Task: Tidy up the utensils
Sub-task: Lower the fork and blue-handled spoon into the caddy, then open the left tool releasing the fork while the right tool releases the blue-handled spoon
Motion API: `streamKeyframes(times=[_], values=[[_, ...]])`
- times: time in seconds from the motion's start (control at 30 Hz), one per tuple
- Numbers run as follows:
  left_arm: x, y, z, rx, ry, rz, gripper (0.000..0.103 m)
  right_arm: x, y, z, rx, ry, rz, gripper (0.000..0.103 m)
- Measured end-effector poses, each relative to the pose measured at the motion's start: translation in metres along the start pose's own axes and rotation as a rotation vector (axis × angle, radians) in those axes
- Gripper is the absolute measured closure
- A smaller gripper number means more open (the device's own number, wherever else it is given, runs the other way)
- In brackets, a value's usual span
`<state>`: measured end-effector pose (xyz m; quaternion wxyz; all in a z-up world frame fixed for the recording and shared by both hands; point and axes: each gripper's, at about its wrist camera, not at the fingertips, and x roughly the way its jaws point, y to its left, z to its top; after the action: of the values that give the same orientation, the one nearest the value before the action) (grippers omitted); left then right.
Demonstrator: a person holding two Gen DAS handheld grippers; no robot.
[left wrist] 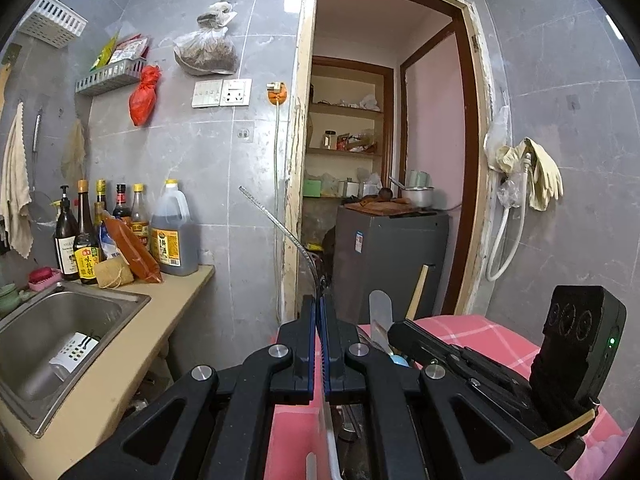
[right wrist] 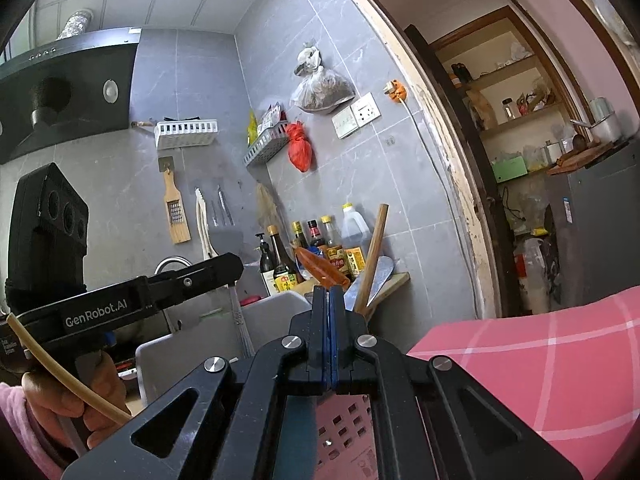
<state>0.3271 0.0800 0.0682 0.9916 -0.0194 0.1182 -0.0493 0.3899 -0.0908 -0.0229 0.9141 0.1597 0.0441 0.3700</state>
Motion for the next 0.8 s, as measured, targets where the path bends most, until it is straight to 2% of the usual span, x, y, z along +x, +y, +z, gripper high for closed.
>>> streamKeyframes(times=[0.3, 0.8], values=[[0.004, 0.001, -0.004, -0.031, 0.050, -0.039, 0.100, -0.005, -0.005, 0.004, 0.028, 0.016, -0.005, 0.101], [0.000, -0.001, -0.009, -0.059, 0.062, -0.070, 0.100, -0.017, -0.007, 0.012, 0.024, 0.016, -0.039, 0.100]])
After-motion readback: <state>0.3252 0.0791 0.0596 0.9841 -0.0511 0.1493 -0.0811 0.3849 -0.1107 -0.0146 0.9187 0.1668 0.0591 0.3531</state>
